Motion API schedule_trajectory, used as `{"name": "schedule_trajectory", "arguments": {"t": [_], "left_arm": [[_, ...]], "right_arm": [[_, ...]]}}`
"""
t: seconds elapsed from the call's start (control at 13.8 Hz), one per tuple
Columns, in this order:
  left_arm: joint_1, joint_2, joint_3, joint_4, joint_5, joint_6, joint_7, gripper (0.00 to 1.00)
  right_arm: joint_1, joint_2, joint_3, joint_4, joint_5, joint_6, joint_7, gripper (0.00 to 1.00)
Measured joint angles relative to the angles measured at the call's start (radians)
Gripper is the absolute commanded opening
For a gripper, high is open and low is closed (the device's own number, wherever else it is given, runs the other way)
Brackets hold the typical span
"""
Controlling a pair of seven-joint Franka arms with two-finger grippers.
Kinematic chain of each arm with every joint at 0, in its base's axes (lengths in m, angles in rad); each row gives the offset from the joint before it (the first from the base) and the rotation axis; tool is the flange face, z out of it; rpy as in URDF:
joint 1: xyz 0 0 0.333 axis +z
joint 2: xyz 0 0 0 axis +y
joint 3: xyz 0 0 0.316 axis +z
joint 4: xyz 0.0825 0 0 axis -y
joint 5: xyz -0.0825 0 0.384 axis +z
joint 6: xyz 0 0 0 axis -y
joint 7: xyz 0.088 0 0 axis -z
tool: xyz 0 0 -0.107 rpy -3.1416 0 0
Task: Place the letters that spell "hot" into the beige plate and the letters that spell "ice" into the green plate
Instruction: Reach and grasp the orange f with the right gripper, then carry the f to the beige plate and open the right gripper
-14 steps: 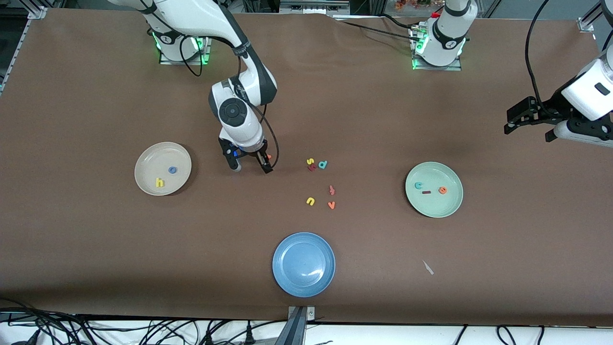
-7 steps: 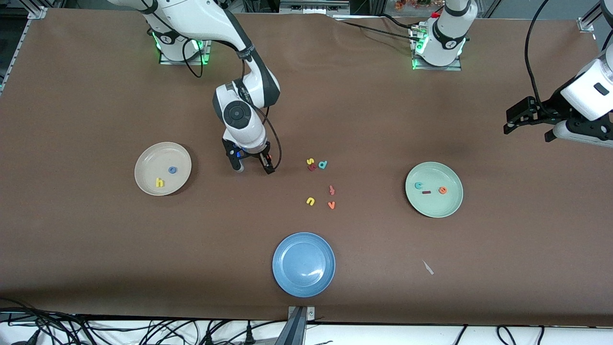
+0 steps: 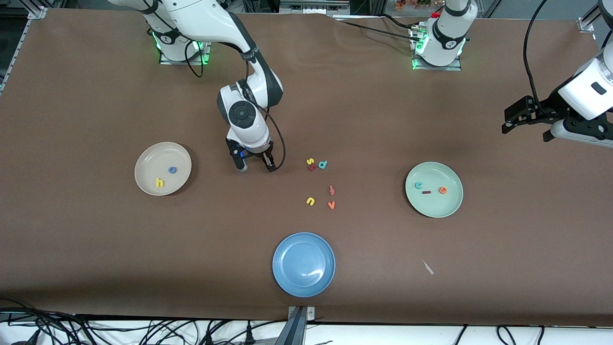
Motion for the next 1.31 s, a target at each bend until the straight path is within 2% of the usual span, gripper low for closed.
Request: {"name": "schedule_trajectory", "arguments": {"t": [0.22,0.51,1.02,1.23,1.31], "left_arm": [[0.000,0.000,0.000,0.000,0.000,-0.001,0.000,1.00],[-0.001,0.000,-0.001,0.000,0.000,-0.001,0.000,1.00],[-0.001,-0.001,-0.009,0.001,0.000,-0.002,0.000,1.00],[0.004,-0.001,-0.009,0.001,0.021,-0.006,0.000,1.00],[0.006,-0.001,-0.007,0.001,0.024,-0.006,0.000,1.00]], "right_arm": [[0.000,0.000,0.000,0.004,0.000,0.004,-0.003,0.43],[0.000,-0.002,-0.001,0.007,0.000,0.004,-0.004,0.42],[-0.001,-0.003,-0.002,0.009,0.000,0.004,-0.008,0.18],[-0.001,-0.003,-0.003,0.009,0.000,0.004,-0.008,0.00],[-0.001,-0.003,-0.003,0.009,0.000,0.004,-0.008,0.00]]}}
